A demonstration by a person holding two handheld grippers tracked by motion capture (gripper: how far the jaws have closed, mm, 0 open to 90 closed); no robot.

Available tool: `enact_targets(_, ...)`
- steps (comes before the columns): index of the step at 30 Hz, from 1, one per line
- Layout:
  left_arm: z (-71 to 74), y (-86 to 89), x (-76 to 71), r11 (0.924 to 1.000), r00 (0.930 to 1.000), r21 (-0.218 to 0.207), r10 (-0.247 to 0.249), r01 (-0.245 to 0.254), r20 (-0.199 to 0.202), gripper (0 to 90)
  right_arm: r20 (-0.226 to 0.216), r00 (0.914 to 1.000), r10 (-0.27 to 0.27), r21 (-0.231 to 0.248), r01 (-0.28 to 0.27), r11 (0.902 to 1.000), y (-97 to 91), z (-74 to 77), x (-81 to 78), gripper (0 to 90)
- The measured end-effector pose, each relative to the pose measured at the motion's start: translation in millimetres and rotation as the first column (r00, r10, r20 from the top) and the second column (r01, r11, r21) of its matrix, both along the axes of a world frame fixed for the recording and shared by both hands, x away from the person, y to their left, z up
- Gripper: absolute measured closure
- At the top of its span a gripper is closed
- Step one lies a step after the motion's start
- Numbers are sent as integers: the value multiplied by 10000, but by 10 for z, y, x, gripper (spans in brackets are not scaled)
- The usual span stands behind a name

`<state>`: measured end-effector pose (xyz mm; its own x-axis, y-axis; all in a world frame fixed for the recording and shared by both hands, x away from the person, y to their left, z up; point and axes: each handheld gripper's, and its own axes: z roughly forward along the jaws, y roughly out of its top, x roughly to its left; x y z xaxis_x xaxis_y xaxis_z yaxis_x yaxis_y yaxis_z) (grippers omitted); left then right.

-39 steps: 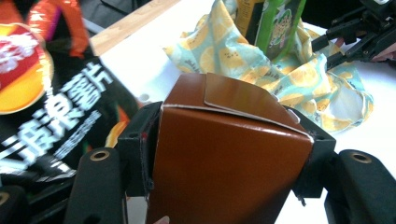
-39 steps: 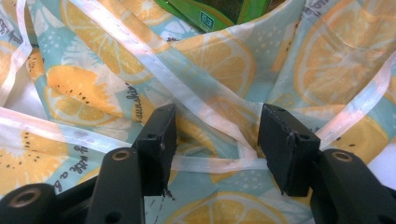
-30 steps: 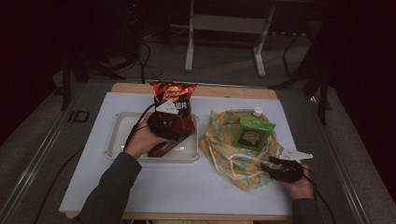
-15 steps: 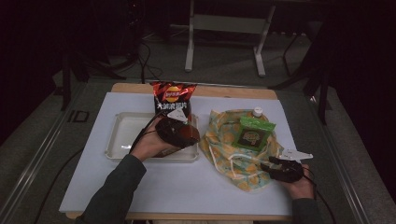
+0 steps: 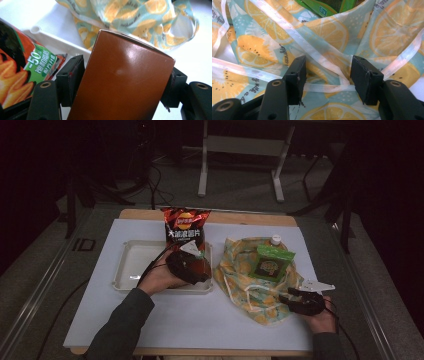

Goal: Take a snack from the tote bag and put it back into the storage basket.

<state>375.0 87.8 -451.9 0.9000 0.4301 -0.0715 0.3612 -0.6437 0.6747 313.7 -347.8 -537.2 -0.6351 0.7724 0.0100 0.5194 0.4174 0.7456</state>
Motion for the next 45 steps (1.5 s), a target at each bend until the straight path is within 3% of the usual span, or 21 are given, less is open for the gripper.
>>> enact_targets(10, -119, -59, -16, 9953, 9997, 960, -122, 141, -196, 292, 3, 10000, 14, 5, -14, 10000, 0, -1, 1, 465)
enact_targets(23, -222, -140, 8, 9858, 9988, 1654, -203, 275, -453, 283, -17, 10000, -3, 20, 3, 10000, 1, -1, 0, 463)
enact_targets(45, -280, -210, 14, 9836, 9980, 1803, 121, -6, -627, 266, -22, 10000, 14, 24, -14, 10000, 1, -1, 1, 459)
